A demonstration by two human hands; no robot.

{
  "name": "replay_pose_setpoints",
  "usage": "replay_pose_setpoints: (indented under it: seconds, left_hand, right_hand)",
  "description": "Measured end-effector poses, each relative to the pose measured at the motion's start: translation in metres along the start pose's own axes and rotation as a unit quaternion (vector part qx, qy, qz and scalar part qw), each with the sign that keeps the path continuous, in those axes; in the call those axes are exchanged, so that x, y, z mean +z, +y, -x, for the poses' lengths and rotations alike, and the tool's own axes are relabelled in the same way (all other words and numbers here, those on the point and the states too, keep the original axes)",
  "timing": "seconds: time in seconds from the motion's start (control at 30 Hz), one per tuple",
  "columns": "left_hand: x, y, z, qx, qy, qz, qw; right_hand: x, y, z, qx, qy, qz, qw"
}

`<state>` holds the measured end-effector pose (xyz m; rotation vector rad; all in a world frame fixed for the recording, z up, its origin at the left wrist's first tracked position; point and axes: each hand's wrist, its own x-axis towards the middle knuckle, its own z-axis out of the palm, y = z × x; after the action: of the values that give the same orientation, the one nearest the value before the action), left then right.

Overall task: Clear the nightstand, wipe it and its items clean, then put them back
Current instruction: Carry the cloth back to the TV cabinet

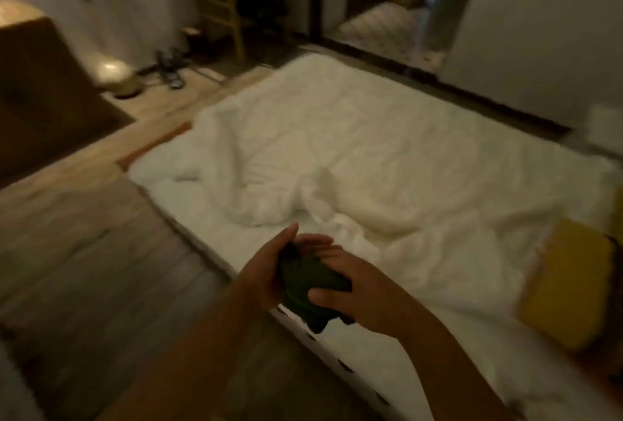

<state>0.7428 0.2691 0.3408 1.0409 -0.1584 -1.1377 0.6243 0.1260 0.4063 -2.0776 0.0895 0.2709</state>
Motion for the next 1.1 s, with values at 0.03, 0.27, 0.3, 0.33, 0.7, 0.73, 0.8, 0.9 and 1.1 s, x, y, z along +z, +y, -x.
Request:
replay_pose_setpoints:
  seconds: [0.03, 0.27, 0.3, 0.33, 0.7, 0.73, 0.8, 0.9, 1.1]
  left_hand:
    - [-0.022, 0.024, 0.018, 0.024, 0.022, -0.014, 0.999]
    - [-0.186, 0.194, 0.193, 0.143, 0.176, -0.349, 0.909]
    - [-0.202, 0.213, 0.216, 0.141, 0.182, -0.38, 0.896]
    - [-0.214, 0.225, 0.232, 0.137, 0.186, -0.405, 0.885]
    - [-0.395, 0.346, 0.332, 0.068, 0.365, -0.542, 0.754]
    - [-0.406, 0.355, 0.331, 0.068, 0.381, -0.555, 0.737]
    - [-0.441, 0.384, 0.325, 0.063, 0.415, -0.577, 0.701]
    - [-0.494, 0.434, 0.301, 0.049, 0.451, -0.606, 0.653]
    - [-0.601, 0.544, 0.236, 0.042, 0.504, -0.586, 0.633]
  right_hand:
    - [0.006, -0.025, -0.023, -0.03, -0.03, 0.054, 0.998]
    - [0.104, -0.238, -0.2, -0.141, -0.207, 0.297, 0.922]
    - [0.119, -0.264, -0.223, -0.157, -0.219, 0.313, 0.911]
    - [0.131, -0.284, -0.242, -0.17, -0.227, 0.333, 0.899]
    - [0.249, -0.423, -0.463, -0.262, -0.265, 0.369, 0.851]
    - [0.253, -0.426, -0.48, -0.265, -0.264, 0.365, 0.853]
    - [0.263, -0.436, -0.529, -0.278, -0.257, 0.358, 0.854]
    - [0.276, -0.448, -0.613, -0.298, -0.247, 0.351, 0.853]
    - [0.277, -0.484, -0.781, -0.295, -0.253, 0.311, 0.867]
